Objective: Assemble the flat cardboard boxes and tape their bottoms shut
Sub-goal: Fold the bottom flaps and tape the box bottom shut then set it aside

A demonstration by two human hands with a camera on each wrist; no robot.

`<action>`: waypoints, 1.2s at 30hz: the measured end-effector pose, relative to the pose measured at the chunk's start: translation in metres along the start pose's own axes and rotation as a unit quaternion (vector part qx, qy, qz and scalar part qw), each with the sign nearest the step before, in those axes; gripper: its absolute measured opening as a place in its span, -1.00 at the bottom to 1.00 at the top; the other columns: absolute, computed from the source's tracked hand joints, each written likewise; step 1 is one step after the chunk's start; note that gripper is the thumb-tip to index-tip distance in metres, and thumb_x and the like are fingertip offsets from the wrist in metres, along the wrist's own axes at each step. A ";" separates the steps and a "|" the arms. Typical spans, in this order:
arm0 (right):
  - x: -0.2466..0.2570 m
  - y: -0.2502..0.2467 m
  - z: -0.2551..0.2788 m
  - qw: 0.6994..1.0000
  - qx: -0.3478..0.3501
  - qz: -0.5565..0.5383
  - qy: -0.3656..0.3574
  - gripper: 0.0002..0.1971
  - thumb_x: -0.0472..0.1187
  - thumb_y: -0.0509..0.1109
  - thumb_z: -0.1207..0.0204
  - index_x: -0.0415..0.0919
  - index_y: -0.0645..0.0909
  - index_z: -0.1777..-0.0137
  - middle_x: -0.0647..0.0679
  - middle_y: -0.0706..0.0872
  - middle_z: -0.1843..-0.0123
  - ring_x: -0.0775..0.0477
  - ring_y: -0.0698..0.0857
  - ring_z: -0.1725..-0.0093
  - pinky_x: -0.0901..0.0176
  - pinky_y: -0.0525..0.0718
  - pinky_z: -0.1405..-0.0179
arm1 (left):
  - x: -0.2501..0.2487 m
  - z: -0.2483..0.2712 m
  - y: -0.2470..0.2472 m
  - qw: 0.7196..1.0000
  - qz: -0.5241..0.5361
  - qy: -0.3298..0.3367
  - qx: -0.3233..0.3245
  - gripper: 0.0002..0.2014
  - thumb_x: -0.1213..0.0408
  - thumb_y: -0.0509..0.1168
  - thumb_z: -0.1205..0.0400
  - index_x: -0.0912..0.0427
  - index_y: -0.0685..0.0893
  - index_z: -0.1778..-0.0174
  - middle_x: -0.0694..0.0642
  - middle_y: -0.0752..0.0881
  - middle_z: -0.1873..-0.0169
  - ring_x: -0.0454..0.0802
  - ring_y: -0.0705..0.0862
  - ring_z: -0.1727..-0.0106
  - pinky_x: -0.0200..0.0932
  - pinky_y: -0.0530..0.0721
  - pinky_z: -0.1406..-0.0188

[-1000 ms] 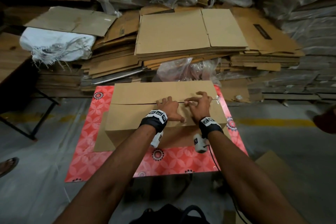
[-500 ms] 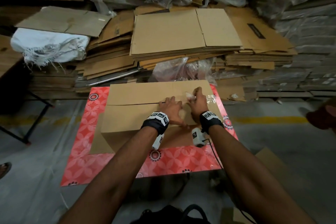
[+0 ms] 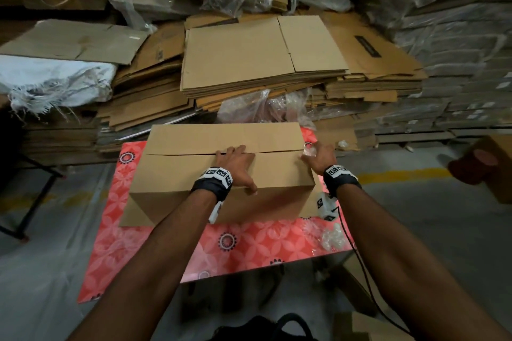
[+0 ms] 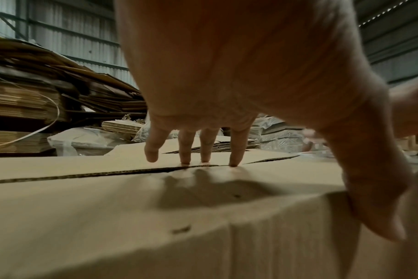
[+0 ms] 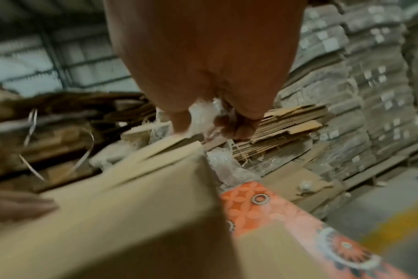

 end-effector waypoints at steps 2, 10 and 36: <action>-0.004 0.007 -0.002 1.000 0.006 0.022 0.011 -0.43 -0.01 0.48 -0.61 -0.24 0.51 -0.55 -0.51 0.40 -0.49 -0.52 0.52 -0.43 -0.06 0.51 -0.45 | -0.008 0.001 -0.005 1.000 -0.012 -0.003 0.007 0.15 -0.34 0.58 0.01 -0.08 0.45 -0.57 0.15 0.29 -0.66 0.29 0.31 -0.61 0.51 0.28 -0.53; -0.013 0.016 0.003 0.998 -0.042 -0.026 0.040 -0.70 -0.27 0.21 -0.72 -0.19 0.64 -0.37 -0.47 -0.03 -0.72 -0.49 0.03 -0.71 -0.27 0.13 -0.67 | -0.082 -0.007 0.010 0.995 0.020 0.093 0.006 0.33 -0.40 0.58 -0.25 0.04 0.02 -0.81 0.25 -0.12 -0.80 0.35 -0.16 -0.79 0.56 -0.08 -0.67; -0.055 0.064 0.000 0.987 0.077 -0.083 0.117 -0.68 -0.46 0.09 -0.67 -0.41 0.71 0.00 -0.41 0.73 -0.16 -0.54 0.62 -0.31 -0.19 0.44 -0.36 | -0.106 -0.026 0.046 0.994 -0.001 0.105 0.020 0.34 -0.58 0.40 -0.29 0.03 -0.09 -0.82 0.29 -0.17 -0.80 0.35 -0.12 -0.80 0.61 -0.05 -0.64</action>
Point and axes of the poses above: each hand's wrist, its own z-axis away from the middle knuckle, its own y-axis out of the palm, x = y × z, the point moved 1 cm from there along -z, towards the middle knuckle
